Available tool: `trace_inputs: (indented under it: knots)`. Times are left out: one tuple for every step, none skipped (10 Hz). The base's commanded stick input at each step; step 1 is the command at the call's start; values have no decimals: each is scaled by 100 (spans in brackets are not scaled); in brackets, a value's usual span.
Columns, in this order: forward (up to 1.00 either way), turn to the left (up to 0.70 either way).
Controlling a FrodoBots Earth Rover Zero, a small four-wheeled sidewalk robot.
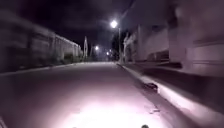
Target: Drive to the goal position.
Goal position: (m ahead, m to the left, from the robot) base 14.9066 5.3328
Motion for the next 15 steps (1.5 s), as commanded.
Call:
trace_inputs:
  knots:
    - [70,0]
    - [70,0]
    - [70,0]
    - [70,0]
    - [70,0]
    - [70,0]
    - [70,0]
    - [70,0]
    - [70,0]
    - [70,0]
    - [70,0]
    - [70,0]
    - [70,0]
    - [70,-32]
    - [70,-32]
